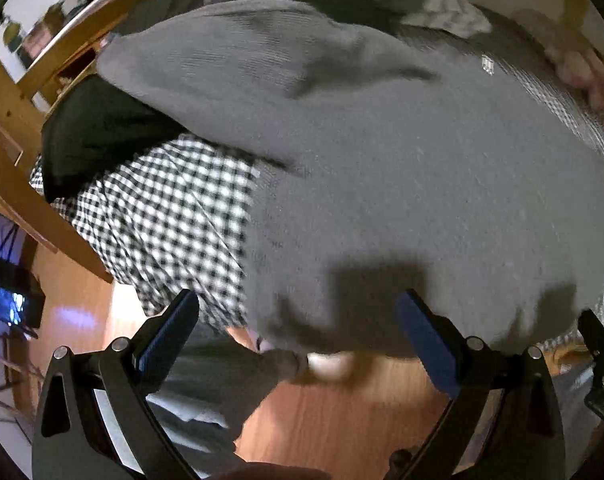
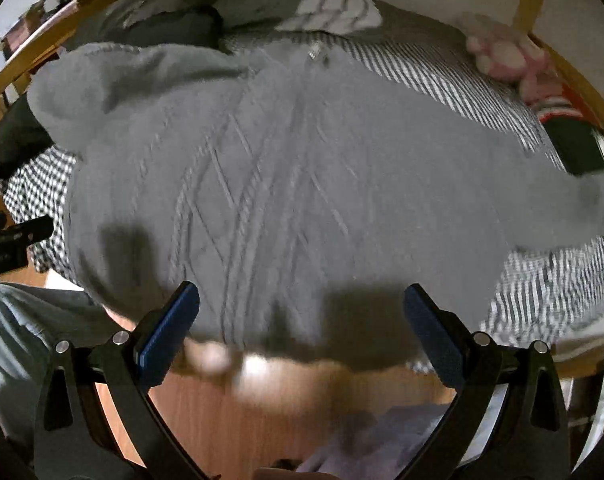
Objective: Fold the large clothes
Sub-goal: 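Reach both grippers to the grey cardigan's sleeves and grasp the cuffs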
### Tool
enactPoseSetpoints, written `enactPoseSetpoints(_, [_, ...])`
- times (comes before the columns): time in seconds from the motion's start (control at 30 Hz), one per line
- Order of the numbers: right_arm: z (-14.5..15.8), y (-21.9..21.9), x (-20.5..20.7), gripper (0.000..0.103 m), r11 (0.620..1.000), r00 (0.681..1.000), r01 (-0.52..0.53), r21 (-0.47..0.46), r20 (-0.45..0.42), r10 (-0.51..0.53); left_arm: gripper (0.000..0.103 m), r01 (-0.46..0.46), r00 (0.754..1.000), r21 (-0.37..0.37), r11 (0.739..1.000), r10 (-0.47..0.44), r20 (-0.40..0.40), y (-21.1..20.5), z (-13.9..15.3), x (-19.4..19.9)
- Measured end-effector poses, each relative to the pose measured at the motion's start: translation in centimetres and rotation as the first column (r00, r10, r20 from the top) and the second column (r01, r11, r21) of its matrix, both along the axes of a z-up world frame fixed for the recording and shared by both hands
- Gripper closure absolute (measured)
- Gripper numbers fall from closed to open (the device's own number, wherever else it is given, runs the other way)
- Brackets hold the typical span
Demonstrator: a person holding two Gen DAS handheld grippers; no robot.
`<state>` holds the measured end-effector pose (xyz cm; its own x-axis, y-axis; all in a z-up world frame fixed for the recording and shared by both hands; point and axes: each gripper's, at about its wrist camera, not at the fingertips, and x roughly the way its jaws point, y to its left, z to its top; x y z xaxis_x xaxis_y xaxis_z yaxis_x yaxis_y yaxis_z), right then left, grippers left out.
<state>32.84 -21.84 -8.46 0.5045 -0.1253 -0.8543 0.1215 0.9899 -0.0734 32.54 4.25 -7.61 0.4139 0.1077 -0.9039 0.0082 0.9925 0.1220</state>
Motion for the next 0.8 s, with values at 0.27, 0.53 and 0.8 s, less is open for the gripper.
enactPoseSetpoints(0.27, [0.1, 3.5, 6.5, 0.003, 0.995, 0.995, -0.095, -0.012, 0.000, 0.095, 0.005, -0.115, 0.993, 0.016, 0.993, 0.115, -0.015, 6.4, -0.9, 7.2])
enactPoseSetpoints(0.53, [-1.4, 9.7, 11.9, 0.003, 0.976, 0.976, -0.219, 0.006, 0.015, 0.219, 0.005, -0.174, 0.985, -0.052, 0.983, 0.174, -0.006, 11.3, -0.7, 12.5])
enactPoseSetpoints(0.8, [-2.0, 20.7, 14.2, 0.003, 0.879, 0.861, -0.452, -0.155, 0.183, 0.475, 0.005, -0.228, 0.973, -0.244, 0.943, 0.231, -0.017, 16.8, 0.6, 17.6])
